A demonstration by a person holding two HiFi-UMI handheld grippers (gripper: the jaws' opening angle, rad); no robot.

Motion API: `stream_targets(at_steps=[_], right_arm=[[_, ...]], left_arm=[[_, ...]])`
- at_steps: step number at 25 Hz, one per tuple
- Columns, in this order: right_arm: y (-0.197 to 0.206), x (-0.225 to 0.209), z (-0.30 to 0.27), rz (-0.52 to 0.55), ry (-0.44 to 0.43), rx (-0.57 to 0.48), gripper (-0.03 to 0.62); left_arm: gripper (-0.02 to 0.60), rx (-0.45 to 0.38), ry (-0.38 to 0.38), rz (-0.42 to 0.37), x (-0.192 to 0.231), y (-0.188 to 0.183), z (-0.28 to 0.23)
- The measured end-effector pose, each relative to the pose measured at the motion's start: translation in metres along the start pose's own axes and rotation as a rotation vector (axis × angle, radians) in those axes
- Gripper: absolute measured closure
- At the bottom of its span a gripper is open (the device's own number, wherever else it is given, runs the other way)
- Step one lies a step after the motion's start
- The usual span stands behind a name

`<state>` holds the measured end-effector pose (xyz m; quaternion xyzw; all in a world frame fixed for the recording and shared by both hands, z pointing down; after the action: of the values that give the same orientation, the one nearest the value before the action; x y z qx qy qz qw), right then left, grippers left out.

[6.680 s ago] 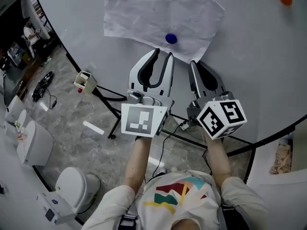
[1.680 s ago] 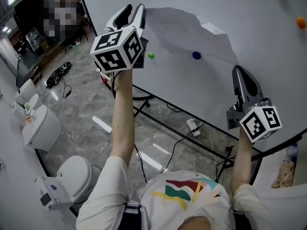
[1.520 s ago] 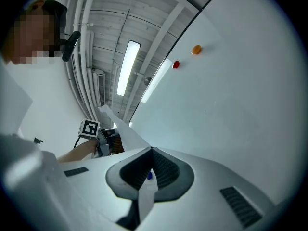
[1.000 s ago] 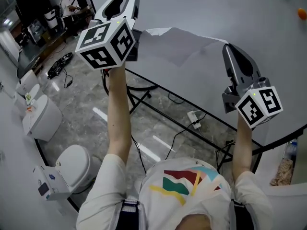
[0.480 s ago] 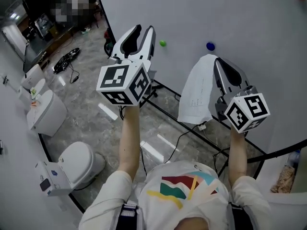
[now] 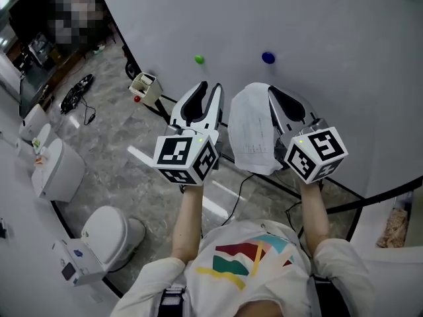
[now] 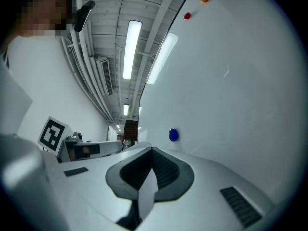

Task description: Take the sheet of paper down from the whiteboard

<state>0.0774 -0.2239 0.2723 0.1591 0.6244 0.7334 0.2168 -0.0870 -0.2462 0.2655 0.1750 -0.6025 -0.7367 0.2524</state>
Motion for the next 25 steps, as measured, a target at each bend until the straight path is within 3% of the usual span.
stream_targets(at_steps=[4,6,25], right_arm=[[0.001,-0.007,0.002,0.006,0.013,-0.001,0.580],[0.002,-0.010,0.002,0.022,0.026,-0.004,0.580],[0.002,-0.015,0.004,0.019,0.015,-0.017,0.580]], left_arm=[[0.444,0.019,0.017,0.009,-0.016,0.015,-0.006],[0.536,0.004,0.006,-0.003,-0.020,0.017,-0.007],[0.537,0.021,0.011,-0.026,-0.029,0.025,-0.014]])
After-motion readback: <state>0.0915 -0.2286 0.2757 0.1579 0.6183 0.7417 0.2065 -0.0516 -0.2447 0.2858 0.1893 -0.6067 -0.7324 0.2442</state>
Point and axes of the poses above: the fingertips, and each gripper's own axes: z backward along the fingers, x to its left, y out of its underside, the point moved 5 cm from there along z, backward along the fingers, and after that the axes turned 2 degrees about -z, right-handed, at the moved point
